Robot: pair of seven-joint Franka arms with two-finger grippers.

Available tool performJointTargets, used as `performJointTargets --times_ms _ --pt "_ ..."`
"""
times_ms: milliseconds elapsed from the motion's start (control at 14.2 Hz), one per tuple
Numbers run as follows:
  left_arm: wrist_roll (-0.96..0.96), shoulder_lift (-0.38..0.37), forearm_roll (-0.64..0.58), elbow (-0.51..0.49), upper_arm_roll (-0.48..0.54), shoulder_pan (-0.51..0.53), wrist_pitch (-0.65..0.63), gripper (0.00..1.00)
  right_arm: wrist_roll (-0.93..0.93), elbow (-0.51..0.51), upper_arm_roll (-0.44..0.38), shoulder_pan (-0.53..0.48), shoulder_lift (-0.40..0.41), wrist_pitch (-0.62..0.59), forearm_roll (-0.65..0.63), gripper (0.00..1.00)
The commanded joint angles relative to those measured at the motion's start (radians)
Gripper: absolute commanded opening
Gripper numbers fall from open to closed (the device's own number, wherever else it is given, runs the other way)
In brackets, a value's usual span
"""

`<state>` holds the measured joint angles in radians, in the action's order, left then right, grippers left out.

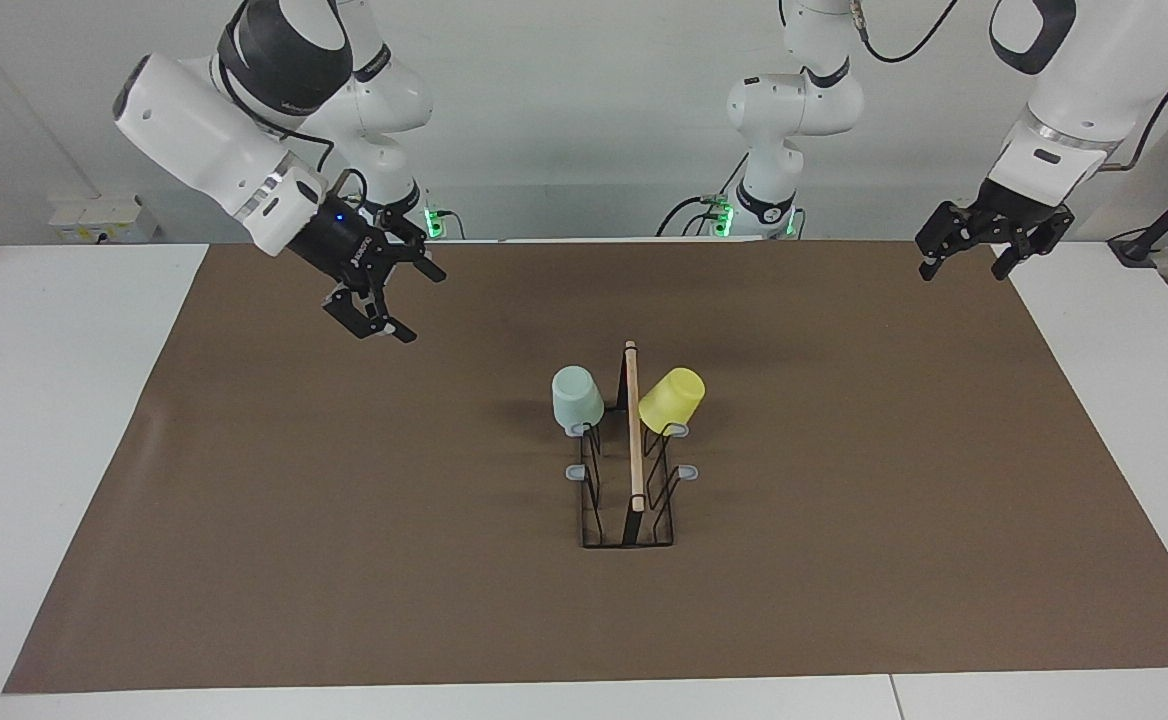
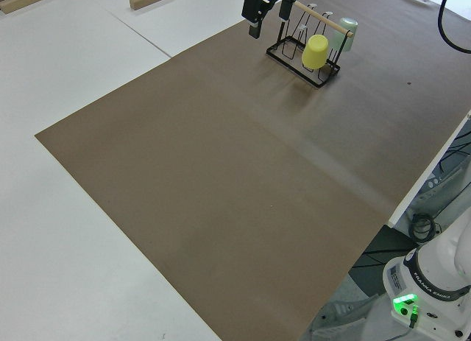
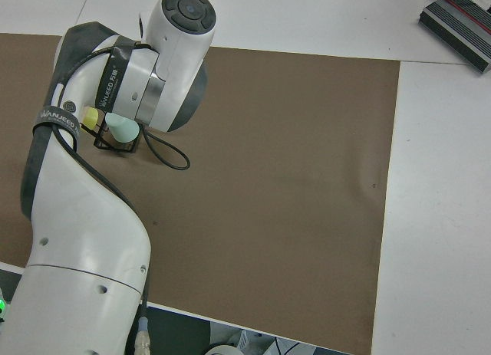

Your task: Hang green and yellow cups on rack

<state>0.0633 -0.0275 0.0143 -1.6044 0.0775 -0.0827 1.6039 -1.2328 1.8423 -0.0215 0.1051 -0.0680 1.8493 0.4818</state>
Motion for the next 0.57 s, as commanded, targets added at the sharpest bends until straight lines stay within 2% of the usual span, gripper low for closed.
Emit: performJointTargets --times_ms 0,212,495 --pt "0.018 -0.006 0.001 0.008 -0.037 0.034 -0.036 1.0 0.136 -0.049 0.008 -0.008 0.001 -0.088 -0.19 1.0" --pt "0.018 -0.008 0.001 0.008 -0.062 0.047 -0.035 1.0 0.254 -0.052 0.005 -0.025 0.001 -0.133 -0.326 1.0" --pt "0.012 -0.006 0.004 -0.009 -0.065 0.04 -0.019 1.0 0.491 -0.069 0.006 -0.077 0.002 -0.188 -0.387 1.0"
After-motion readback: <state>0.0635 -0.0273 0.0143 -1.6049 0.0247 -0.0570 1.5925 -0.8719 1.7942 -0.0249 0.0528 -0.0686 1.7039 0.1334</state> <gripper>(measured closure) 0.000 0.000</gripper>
